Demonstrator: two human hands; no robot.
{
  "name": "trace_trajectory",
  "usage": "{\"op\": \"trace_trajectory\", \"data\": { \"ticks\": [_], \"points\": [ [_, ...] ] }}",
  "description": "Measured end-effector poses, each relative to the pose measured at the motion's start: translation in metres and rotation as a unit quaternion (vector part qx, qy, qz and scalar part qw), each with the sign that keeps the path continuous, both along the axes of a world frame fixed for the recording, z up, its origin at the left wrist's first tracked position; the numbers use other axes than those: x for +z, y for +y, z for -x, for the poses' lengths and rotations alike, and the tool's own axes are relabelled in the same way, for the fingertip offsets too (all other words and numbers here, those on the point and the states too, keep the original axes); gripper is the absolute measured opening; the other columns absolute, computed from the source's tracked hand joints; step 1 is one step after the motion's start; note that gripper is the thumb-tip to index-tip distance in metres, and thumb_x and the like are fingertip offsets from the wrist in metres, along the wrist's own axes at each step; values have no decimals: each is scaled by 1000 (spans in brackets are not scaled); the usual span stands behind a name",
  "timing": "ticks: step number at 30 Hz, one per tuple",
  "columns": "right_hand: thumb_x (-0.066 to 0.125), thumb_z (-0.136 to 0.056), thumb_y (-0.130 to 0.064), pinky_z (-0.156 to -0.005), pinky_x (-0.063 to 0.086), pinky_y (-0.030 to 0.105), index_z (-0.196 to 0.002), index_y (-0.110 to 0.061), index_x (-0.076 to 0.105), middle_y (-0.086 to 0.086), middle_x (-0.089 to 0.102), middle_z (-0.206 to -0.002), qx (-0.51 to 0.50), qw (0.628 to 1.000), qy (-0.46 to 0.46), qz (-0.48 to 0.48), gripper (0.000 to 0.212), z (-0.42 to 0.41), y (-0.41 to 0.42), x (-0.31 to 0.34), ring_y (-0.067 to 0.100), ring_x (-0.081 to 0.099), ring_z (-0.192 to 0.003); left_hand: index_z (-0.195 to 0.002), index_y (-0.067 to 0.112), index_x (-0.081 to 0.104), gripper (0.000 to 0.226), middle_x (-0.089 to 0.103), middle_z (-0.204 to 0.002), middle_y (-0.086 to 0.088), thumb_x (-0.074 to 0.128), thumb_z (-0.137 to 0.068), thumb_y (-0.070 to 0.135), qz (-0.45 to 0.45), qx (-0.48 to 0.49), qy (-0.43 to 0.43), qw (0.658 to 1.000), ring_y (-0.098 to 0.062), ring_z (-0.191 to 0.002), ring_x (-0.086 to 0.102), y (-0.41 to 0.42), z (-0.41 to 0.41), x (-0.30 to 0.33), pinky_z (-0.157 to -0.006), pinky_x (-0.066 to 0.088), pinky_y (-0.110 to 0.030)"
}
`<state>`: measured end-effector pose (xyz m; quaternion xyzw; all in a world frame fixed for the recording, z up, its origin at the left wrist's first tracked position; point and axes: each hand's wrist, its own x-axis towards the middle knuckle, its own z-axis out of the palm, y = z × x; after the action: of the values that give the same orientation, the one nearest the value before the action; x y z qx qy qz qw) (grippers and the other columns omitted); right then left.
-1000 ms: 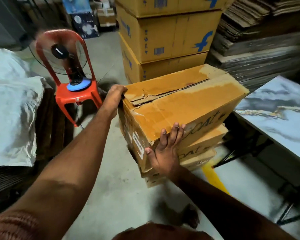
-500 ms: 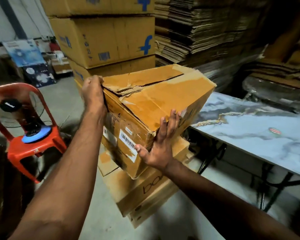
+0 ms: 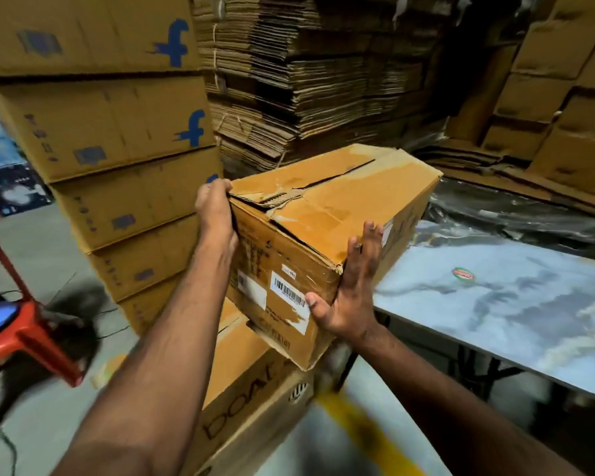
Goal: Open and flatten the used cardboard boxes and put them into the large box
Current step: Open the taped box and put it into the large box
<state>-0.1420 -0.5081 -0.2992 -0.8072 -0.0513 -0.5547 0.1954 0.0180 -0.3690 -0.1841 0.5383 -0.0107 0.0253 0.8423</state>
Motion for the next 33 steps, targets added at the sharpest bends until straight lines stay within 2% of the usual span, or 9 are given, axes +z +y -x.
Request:
{"op": "trace_trajectory", "data": {
  "ticks": [6, 12, 15, 18, 22, 25, 27, 29, 33],
  "points": [
    [43, -88, -69, -112, 13, 72, -158, -26, -6, 37, 6, -156, -37, 997, 53, -45, 96, 58, -136, -23, 55, 1, -146, -75, 19, 56, 18, 52, -70, 3, 53, -90, 10, -19, -52, 24, 998, -10, -61, 48, -145, 36, -24, -50, 39, -21],
    [45, -86, -72, -114, 20, 67, -157, -29, -9, 24, -2, -163, -84, 984, 126, -88, 99, 109, -250, -42, 40, -1, -152, -89, 20, 59, 7, 55, -65, 6, 56, -95, 19, -37, -138, 38, 989, -4, -54, 55, -252, 68, -49, -49, 45, -19],
    [40, -85, -76, -111, 34, 61, -157, -31, -11, 18, 2, -161, -138, 976, 148, -86, 99, 124, -294, -42, 32, 5, -152, -100, 15, 59, 6, 62, -61, 8, 56, -96, 19, -34, -178, 45, 982, -4, -55, 61, -282, 74, -70, -49, 48, -18],
    [35, -87, -75, -96, 48, 45, -156, -35, -15, 12, 25, -141, -163, 969, 151, -112, 94, 127, -330, -35, 31, 31, -133, -115, 2, 58, 26, 67, -78, -1, 55, -96, 19, -62, -252, 6, 966, -15, -71, 65, -303, 76, -79, -55, 51, -22],
    [42, -93, -60, -92, 43, 37, -157, -27, -6, 12, 37, -140, -190, 953, 156, -175, 87, 120, -368, -25, 34, 48, -121, -113, 27, 60, 27, 73, -89, 10, 53, -98, 6, -117, -333, -25, 935, -5, -80, 66, -336, 79, -72, -67, 54, -21],
    [43, -95, -54, -88, 46, 37, -155, -34, 2, 16, 43, -146, -228, 937, 170, -202, 76, 111, -388, -22, 36, 57, -117, -153, 29, 33, 64, 53, -132, 10, 54, -97, 5, -179, -360, -79, 912, -2, -105, 59, -358, 62, -78, -78, 53, -21],
    [47, -98, -47, -86, 49, 40, -154, -34, 10, 16, 47, -144, -252, 931, 177, -196, 68, 102, -398, -21, 37, 60, -114, -155, 32, 26, 69, 43, -143, 8, 55, -97, 8, -240, -357, -147, 891, -5, -118, 54, -372, 50, -83, -88, 54, -23],
    [52, -101, -34, -86, 49, 38, -153, -28, 22, 14, 49, -142, -278, 924, 178, -194, 60, 92, -405, -20, 34, 59, -115, -154, 31, 31, 67, 30, -157, 0, 57, -95, 10, -307, -344, -223, 859, -15, -139, 37, -387, 39, -83, -111, 37, -31],
    [58, -96, -24, -90, 47, 36, -146, -20, 38, 11, 53, -136, -323, 901, 183, -223, 54, 72, -413, -20, 30, 58, -115, -150, 26, 42, 64, 29, -151, -8, 61, -92, 7, -353, -366, -268, 818, -18, -140, 31, -410, 11, -95, -111, 23, -20]
  ]
}}
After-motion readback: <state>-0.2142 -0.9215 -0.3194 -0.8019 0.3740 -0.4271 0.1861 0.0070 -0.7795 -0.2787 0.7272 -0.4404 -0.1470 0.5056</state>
